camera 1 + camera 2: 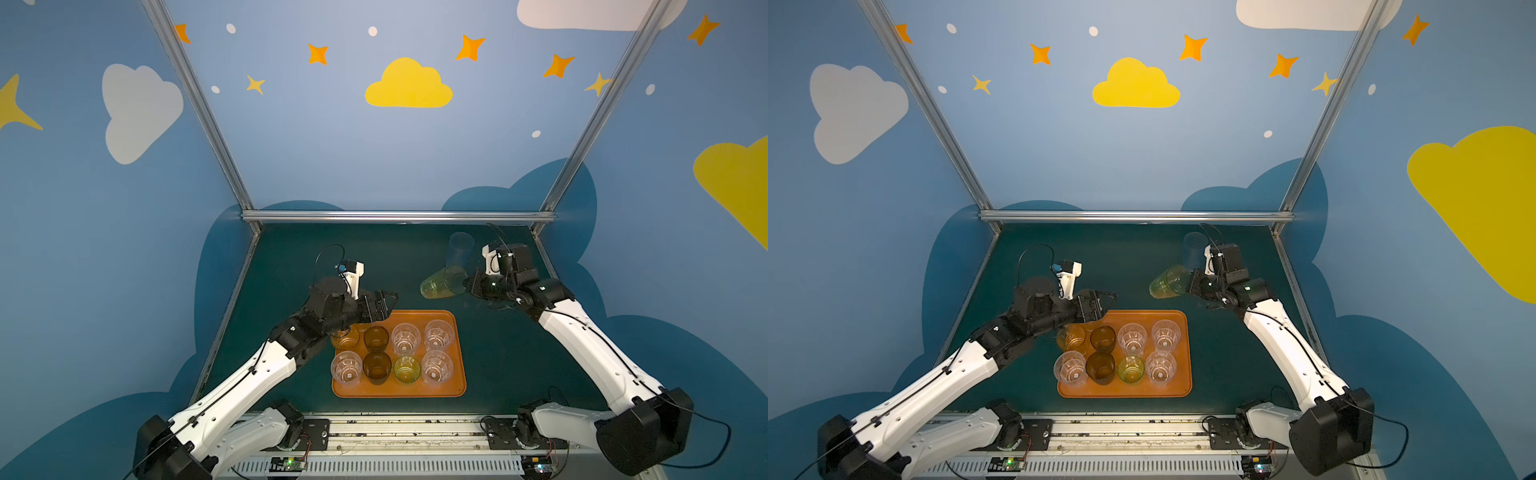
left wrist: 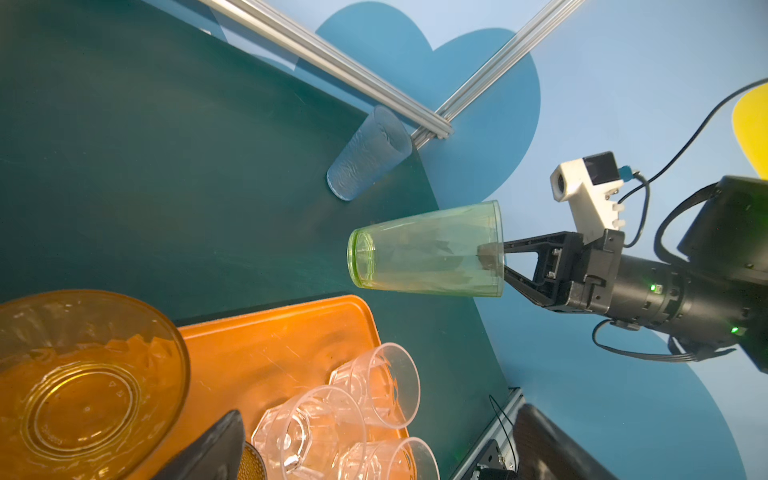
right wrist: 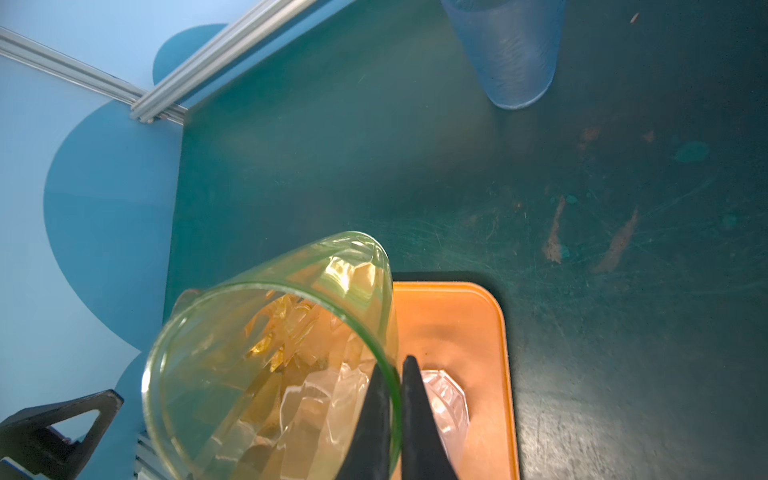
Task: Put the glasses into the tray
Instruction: 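Carry the green glass with right gripper over the tray's far edge toward the left gripper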
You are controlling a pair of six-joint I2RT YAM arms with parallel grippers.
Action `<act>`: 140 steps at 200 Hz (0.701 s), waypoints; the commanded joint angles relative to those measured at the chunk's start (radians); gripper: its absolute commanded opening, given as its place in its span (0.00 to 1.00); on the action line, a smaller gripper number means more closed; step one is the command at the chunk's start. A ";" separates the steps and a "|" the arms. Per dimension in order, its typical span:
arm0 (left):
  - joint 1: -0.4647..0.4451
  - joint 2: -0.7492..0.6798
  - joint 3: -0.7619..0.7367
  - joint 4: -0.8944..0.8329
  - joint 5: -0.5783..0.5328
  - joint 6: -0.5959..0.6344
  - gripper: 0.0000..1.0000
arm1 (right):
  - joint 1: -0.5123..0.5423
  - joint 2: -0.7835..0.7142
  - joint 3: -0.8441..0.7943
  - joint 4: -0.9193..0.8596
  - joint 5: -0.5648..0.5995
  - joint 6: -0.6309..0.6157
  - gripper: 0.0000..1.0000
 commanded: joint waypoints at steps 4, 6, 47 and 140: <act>-0.033 0.012 0.031 -0.039 -0.037 -0.004 1.00 | 0.023 -0.008 0.004 -0.027 0.006 -0.021 0.00; -0.035 0.012 0.032 -0.040 -0.036 -0.004 1.00 | 0.026 -0.008 0.003 -0.028 0.007 -0.021 0.00; -0.071 0.036 0.062 -0.074 -0.099 -0.001 1.00 | 0.077 0.037 0.004 -0.007 0.015 -0.027 0.00; -0.094 0.093 0.128 -0.123 -0.149 -0.005 1.00 | 0.179 0.174 0.070 0.011 0.016 -0.036 0.00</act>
